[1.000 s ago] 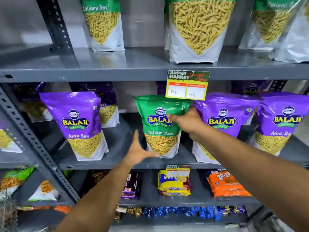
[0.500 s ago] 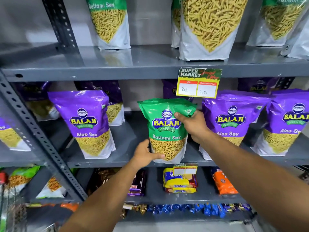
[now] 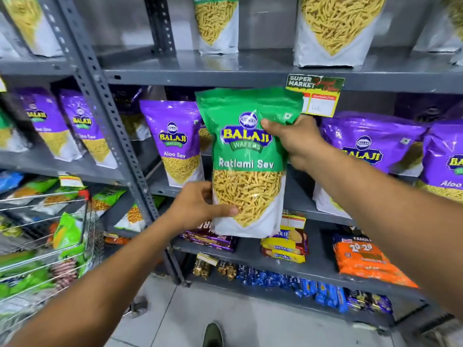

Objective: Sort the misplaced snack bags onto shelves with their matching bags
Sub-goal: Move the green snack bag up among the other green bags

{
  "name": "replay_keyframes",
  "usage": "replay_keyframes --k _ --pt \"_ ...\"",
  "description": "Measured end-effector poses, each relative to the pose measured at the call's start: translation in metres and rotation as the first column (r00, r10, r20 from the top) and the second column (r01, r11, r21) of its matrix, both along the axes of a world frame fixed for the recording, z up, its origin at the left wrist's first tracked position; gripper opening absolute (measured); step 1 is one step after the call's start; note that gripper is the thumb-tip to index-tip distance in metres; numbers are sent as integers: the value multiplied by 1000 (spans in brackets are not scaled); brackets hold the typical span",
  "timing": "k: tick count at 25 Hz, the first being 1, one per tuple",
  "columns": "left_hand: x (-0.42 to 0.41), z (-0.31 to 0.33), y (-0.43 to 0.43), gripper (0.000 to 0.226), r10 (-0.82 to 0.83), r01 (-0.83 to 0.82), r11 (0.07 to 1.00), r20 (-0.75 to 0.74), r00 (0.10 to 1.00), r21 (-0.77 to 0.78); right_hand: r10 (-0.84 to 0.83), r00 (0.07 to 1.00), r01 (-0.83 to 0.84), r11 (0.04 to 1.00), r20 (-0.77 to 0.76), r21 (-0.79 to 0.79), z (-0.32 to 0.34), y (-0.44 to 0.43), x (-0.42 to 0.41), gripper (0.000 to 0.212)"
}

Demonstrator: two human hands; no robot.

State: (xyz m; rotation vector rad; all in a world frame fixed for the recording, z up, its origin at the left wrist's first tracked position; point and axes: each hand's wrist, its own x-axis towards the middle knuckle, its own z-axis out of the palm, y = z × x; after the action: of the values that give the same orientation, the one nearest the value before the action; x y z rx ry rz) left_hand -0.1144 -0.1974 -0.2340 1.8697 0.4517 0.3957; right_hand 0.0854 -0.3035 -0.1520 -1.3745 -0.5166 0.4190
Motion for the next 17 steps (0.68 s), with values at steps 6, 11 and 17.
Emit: replay_keyframes --k 6,11,17 --pt "-11 118 12 31 -41 20 995 213 976 101 58 984 -83 986 166 146 140 17 -19 23" --pt "12 192 59 36 -100 47 987 351 931 156 -33 958 -28 978 286 205 236 43 -21 41" --pt "61 236 145 49 -133 25 968 426 895 248 -155 924 61 962 349 267 285 109 3 33"
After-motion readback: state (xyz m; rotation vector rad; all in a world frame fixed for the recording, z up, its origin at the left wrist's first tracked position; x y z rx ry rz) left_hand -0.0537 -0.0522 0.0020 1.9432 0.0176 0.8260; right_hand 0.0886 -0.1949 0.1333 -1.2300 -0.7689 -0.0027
